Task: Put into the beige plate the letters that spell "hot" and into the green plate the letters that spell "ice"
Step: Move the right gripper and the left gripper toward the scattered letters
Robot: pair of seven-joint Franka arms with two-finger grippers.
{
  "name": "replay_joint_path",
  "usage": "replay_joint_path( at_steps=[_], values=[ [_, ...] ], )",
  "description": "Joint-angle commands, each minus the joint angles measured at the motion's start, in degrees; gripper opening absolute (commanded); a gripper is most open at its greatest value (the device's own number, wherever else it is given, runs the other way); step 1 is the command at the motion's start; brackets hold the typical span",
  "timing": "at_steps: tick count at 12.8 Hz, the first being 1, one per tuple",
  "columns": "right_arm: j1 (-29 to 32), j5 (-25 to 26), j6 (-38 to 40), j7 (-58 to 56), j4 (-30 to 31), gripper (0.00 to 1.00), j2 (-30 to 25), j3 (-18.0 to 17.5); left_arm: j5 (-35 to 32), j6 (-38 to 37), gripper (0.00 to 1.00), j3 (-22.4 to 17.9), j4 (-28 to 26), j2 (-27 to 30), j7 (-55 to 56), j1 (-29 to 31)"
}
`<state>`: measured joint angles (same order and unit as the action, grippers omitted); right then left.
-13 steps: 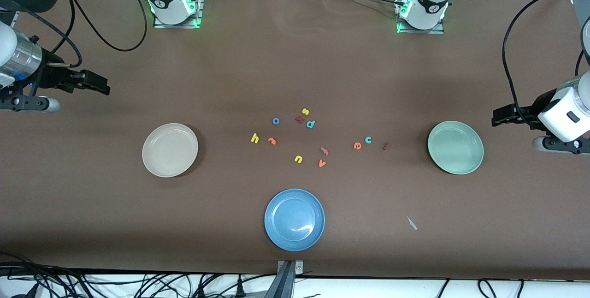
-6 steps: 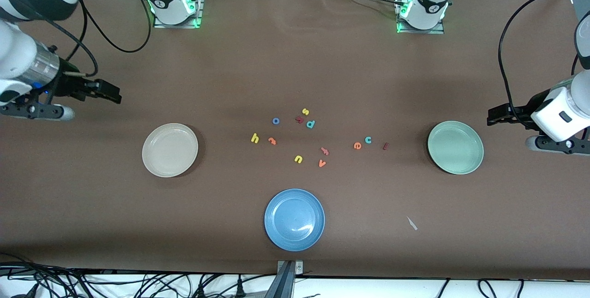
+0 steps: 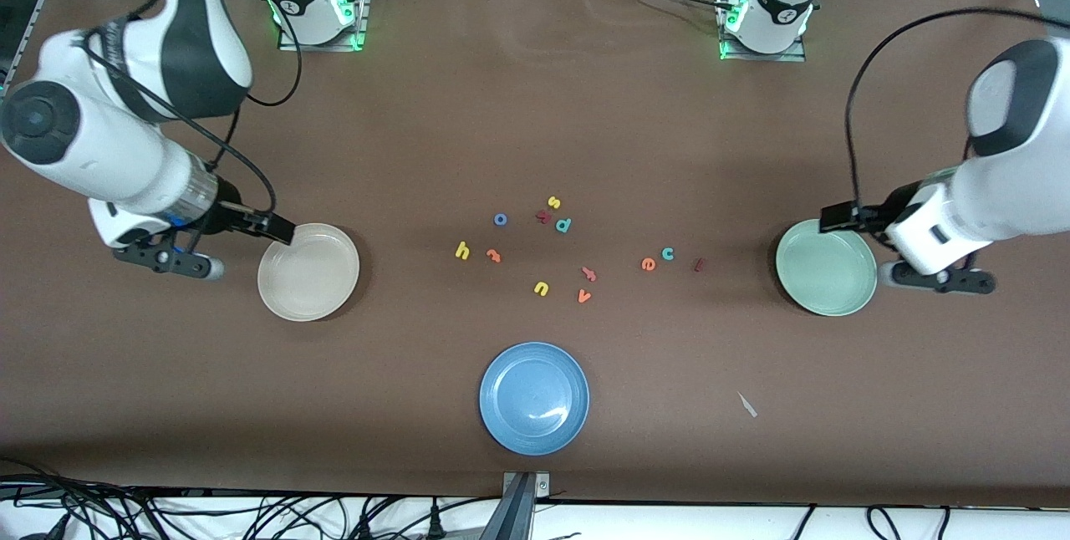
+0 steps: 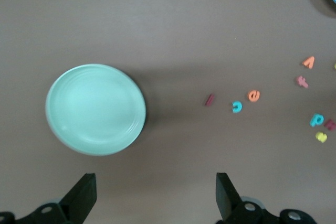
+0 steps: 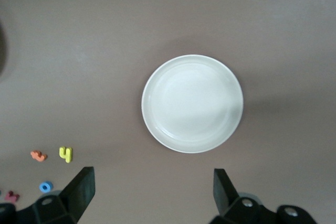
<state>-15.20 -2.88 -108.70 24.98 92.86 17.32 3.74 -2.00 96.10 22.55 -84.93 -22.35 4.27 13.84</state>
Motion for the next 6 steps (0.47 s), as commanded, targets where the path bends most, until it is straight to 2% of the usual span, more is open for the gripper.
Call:
replay_joint_path(
  at_steps=[1,6],
  values=[
    [-3.5,-1.2,-2.8,6.8,-2.0,1.00,3.8,0.2,1.1,11.4,1.00,-0.4,-9.3,-0.1,3.8,-2.1],
    [-11.4,-1.2,-11.3,18.7,-2.2,1.00,12.0,0.2,0.9,18.2,1.00,-0.4,-15.2,-7.5,6.4,-5.0]
  ],
)
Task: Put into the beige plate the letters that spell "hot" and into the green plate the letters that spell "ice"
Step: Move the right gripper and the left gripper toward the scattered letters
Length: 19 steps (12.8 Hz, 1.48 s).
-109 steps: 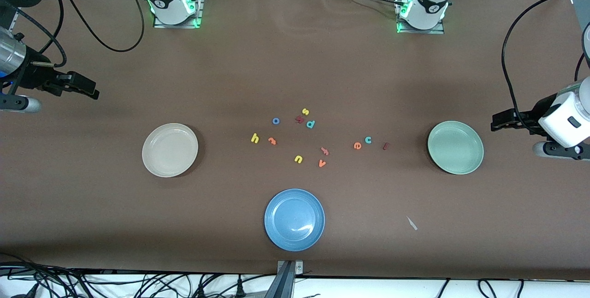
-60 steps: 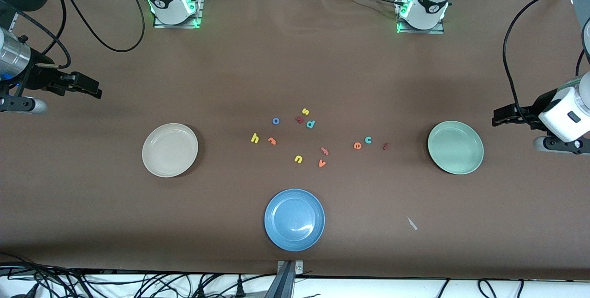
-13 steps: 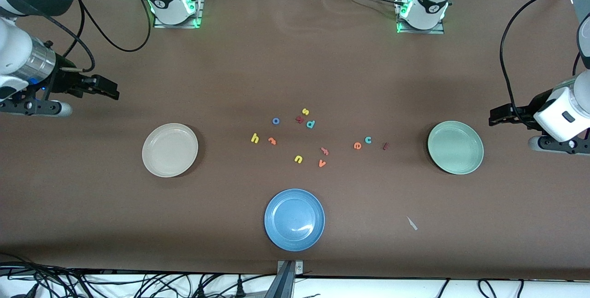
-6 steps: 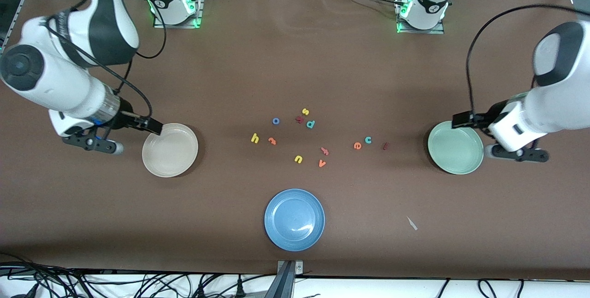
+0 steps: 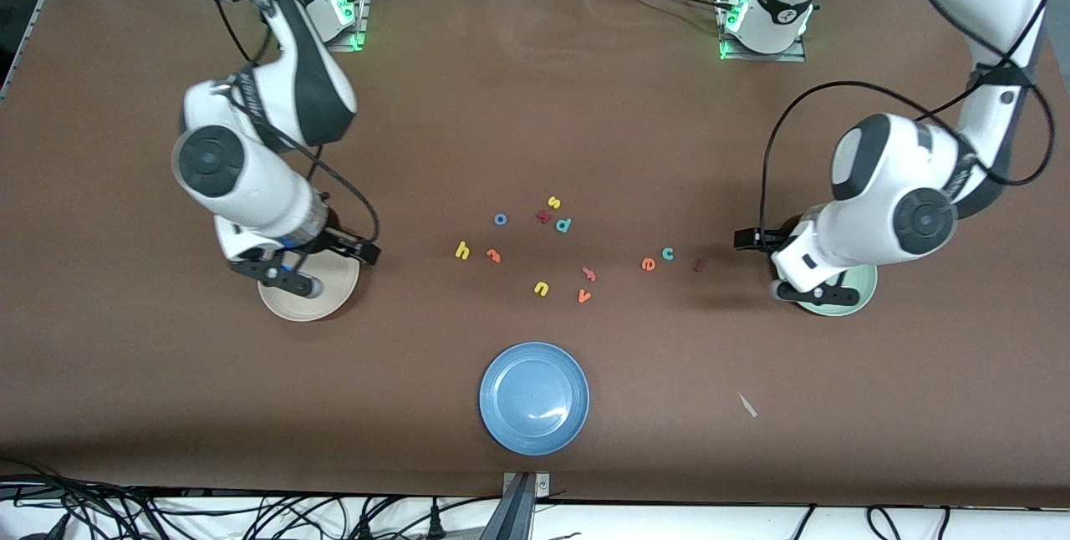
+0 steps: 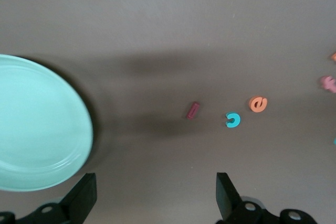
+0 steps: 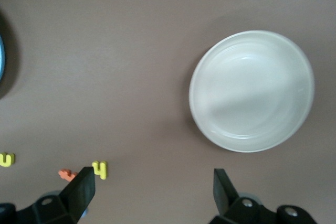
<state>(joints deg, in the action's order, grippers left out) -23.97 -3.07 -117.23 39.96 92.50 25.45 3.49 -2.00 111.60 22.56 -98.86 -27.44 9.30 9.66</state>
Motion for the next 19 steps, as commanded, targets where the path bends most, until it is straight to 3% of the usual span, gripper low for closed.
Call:
replay_joint_path(
  at_steps=[1,5,7,12,14,19],
  values=[
    [-5.0,-0.9,-5.8,7.2,-1.8,1.00,5.8,0.6,0.9,3.3,1.00,-0.4,-1.2,-3.8,2.6,-1.1],
    [-8.3,-0.9,-13.2,17.4,-1.8,1.00,10.6,0.6,0.6,10.6,0.99,-0.7,-1.0,-10.4,8.3,-4.2],
    [-8.7,-0.9,-15.1,20.1,-1.8,1.00,12.0,0.6,-1.8,11.0,0.99,-0.8,-1.0,-11.1,9.0,-4.7],
    [-12.2,-0.8,-21.7,28.1,-1.7,1.00,16.8,0.6,-4.2,11.8,0.75,-0.9,-1.3,-13.7,9.1,-4.4],
    [-12.9,-0.8,-22.0,28.4,-1.4,1.00,17.4,0.6,-4.2,12.0,0.49,-0.9,-1.3,-13.7,9.2,-4.7],
    [-13.3,-0.7,-21.8,29.2,0.7,1.00,17.4,0.6,-7.7,13.5,0.39,-1.0,-1.1,-14.1,11.7,-5.7]
  ],
)
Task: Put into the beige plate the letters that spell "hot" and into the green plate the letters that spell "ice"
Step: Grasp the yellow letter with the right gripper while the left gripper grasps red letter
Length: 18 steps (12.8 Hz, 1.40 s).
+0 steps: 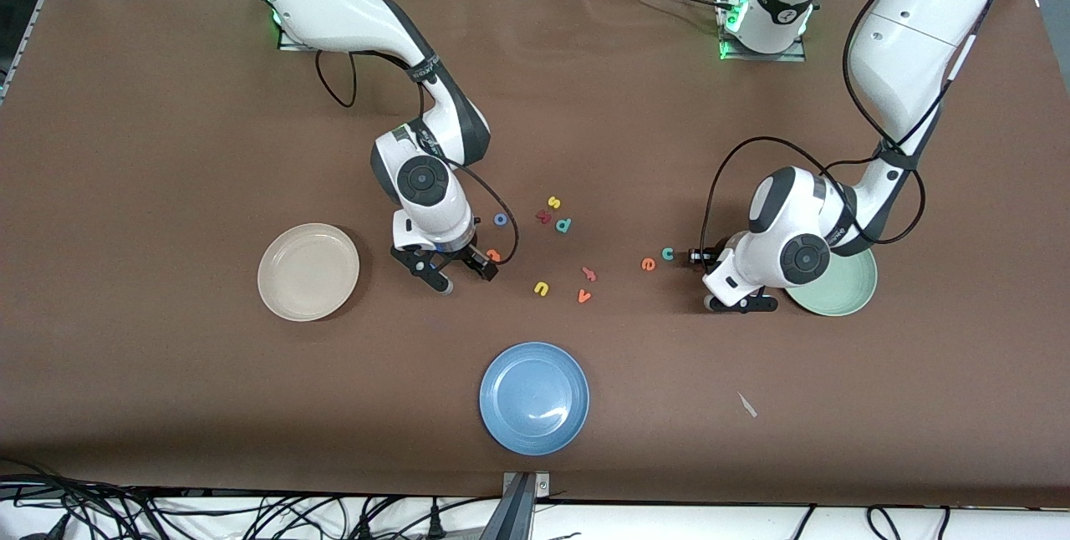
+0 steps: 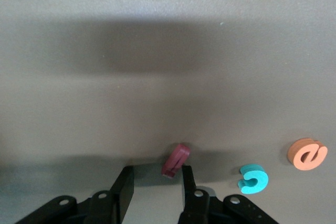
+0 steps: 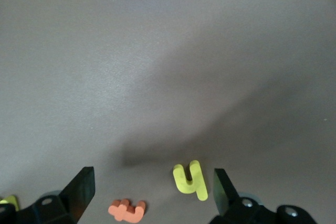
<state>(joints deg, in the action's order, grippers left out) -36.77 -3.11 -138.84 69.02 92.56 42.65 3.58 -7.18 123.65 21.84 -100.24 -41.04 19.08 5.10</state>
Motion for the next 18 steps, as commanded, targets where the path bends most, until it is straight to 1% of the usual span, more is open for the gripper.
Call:
replay_joint_path(
  at_steps=[1,4,5,8,9,11,12,13,15,16,17,18],
  values=[
    [-0.5,-0.6,-0.3,0.2,0.9,1.00,0.2,0.5,-3.2,1.5,0.39,-0.3,0.4,-0.6,2.8,-1.2],
    [-1.4,-0.6,-0.9,0.6,2.0,1.00,0.2,0.5,-4.3,1.7,0.39,-0.2,1.0,-1.1,4.7,-2.1],
    [-1.5,-0.6,-2.0,0.5,2.8,1.00,0.2,0.5,-4.3,1.9,0.39,-0.3,2.0,-1.4,5.3,-2.1],
    [-1.5,-0.3,-4.2,0.2,4.7,0.99,0.0,0.5,-4.4,2.0,0.39,-0.2,2.2,-1.9,6.8,-2.5],
    [-1.5,-0.3,-4.2,0.1,4.7,0.97,-0.1,0.5,-4.4,2.3,0.34,-0.2,2.2,-1.9,6.8,-2.6],
    [-1.5,-0.3,-4.2,-0.3,4.8,0.90,-0.1,0.6,-4.4,2.9,0.11,-0.3,2.2,-1.9,6.8,-2.6],
    [-1.5,-0.2,-4.2,-0.5,4.8,0.84,-0.1,0.6,-4.4,2.9,0.02,-0.3,2.2,-1.9,6.8,-2.6],
    [-1.5,-0.2,-4.2,-1.0,4.8,0.76,-0.1,0.6,-4.5,2.9,0.00,-0.3,2.1,-1.9,6.8,-2.6],
    [-1.5,-0.1,-4.2,-2.0,4.8,0.57,-0.1,0.6,-5.0,2.6,0.00,-0.3,2.1,-1.7,6.7,-2.0],
    [-1.5,-0.2,-4.2,-3.3,5.1,0.45,-0.1,0.7,-5.6,1.9,0.00,-0.3,2.0,-1.2,6.1,-1.5],
    [-1.5,-0.2,-4.2,-4.1,5.3,0.31,-0.2,0.7,-5.7,0.3,0.00,-0.2,2.1,0.5,4.8,-0.7],
    [-1.5,-0.2,-4.3,-4.9,5.7,0.14,-0.3,0.7,-5.7,-3.2,0.00,-0.1,2.2,3.0,1.8,0.9]
  ],
)
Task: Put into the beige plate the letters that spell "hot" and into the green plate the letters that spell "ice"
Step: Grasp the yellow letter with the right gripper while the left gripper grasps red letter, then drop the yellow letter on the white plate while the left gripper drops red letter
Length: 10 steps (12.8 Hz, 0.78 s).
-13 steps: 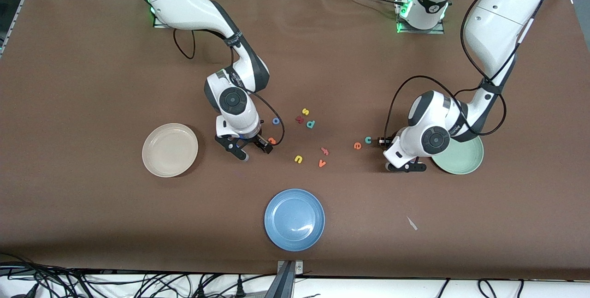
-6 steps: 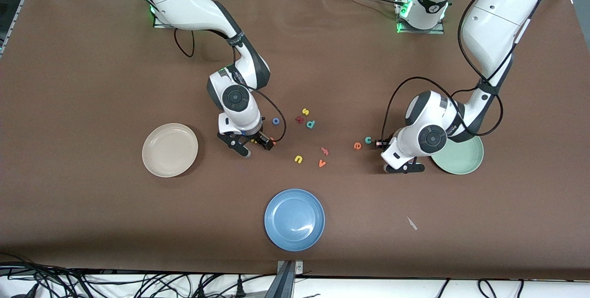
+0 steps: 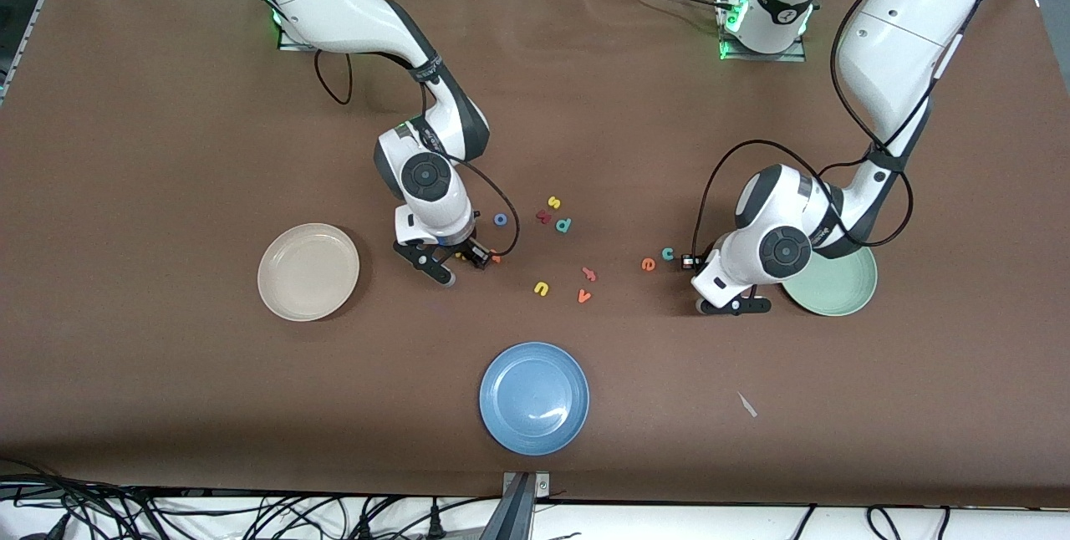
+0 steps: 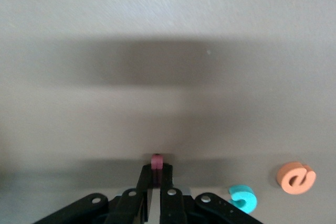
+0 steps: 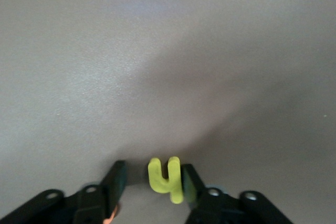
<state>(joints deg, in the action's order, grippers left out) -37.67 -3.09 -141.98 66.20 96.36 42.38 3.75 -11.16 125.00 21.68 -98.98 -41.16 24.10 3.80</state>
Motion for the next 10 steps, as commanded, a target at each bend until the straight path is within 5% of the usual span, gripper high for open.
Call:
replay_joint_path(
  at_steps=[1,6,10],
  values=[
    [-0.5,-0.2,-1.2,-2.8,2.0,0.00,-0.1,0.6,-1.5,-8.5,0.00,0.2,0.9,5.4,-7.5,4.4],
    [-0.2,-0.2,1.2,-7.3,2.0,0.00,-2.3,1.8,-1.8,-16.0,0.00,0.1,0.2,9.3,-27.5,16.8],
    [2.5,-0.9,15.7,-21.0,-0.8,0.00,-6.9,6.0,-4.3,-14.4,0.00,-0.1,0.3,4.6,-29.6,20.5]
  ],
)
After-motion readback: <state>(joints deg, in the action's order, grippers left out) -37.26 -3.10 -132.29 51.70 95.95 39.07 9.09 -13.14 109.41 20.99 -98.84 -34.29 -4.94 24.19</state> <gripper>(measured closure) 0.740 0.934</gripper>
